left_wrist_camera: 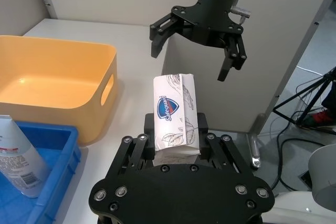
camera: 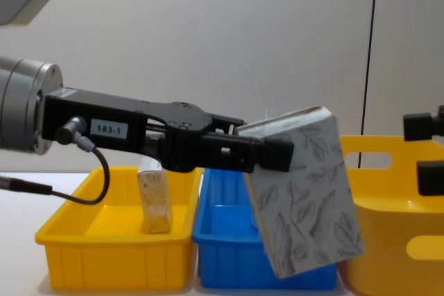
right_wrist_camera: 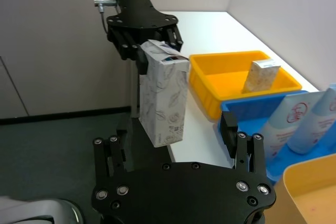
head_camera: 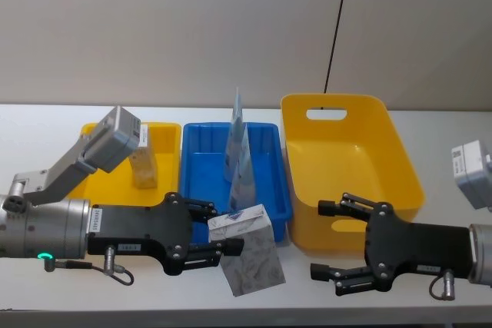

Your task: Bimanual collaborative sorting of washing and personal care products

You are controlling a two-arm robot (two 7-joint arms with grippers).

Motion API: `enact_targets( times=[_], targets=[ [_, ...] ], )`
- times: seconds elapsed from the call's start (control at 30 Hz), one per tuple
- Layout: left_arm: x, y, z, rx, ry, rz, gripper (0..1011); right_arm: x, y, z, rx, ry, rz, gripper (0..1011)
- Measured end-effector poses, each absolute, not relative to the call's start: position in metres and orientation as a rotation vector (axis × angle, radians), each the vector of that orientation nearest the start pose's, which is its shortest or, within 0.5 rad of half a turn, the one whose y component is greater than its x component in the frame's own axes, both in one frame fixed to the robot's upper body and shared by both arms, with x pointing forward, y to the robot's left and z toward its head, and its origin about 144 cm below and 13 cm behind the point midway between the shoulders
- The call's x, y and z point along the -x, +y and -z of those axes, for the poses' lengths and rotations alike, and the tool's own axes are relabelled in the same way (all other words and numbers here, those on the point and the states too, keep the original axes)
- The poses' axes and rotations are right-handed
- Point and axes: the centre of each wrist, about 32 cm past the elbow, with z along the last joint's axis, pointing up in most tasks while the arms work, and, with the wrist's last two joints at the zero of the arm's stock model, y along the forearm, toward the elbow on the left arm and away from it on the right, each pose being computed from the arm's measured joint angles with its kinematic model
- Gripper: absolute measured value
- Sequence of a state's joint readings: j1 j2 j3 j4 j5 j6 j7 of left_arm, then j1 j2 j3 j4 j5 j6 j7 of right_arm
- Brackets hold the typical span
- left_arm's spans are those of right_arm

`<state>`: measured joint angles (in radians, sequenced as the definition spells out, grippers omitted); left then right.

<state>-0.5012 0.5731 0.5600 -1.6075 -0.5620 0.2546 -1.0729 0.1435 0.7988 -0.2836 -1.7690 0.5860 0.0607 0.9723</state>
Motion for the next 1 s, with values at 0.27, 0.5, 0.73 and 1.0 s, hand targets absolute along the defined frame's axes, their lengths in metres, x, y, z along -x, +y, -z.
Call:
enact_targets(
  times=[0.27, 0.5, 0.73, 1.0],
  targets=[
    [-0.537, 0.237, -1.278, -0.181, -0.016, -0.041, 392, -0.476, -0.326, -1.258, 0.196, -0.116, 0.232, 1003],
    [-0.537, 0.237, -1.278, -0.181, -0.016, -0.041, 393, -0.476, -0.318, -1.254, 0.200, -0.113, 0.205, 1003],
    [-0.537, 0.237, -1.278, -0.181, -0.016, -0.041, 392, -0.478, -0.309, -1.248, 0.199, -0.107, 0.188, 1003],
    [-0.537, 0.237, -1.278, -0.181, -0.016, -0.041, 392, -0.482, -0.301, -1.242, 0.201, -0.103, 0.179, 1003]
  ],
)
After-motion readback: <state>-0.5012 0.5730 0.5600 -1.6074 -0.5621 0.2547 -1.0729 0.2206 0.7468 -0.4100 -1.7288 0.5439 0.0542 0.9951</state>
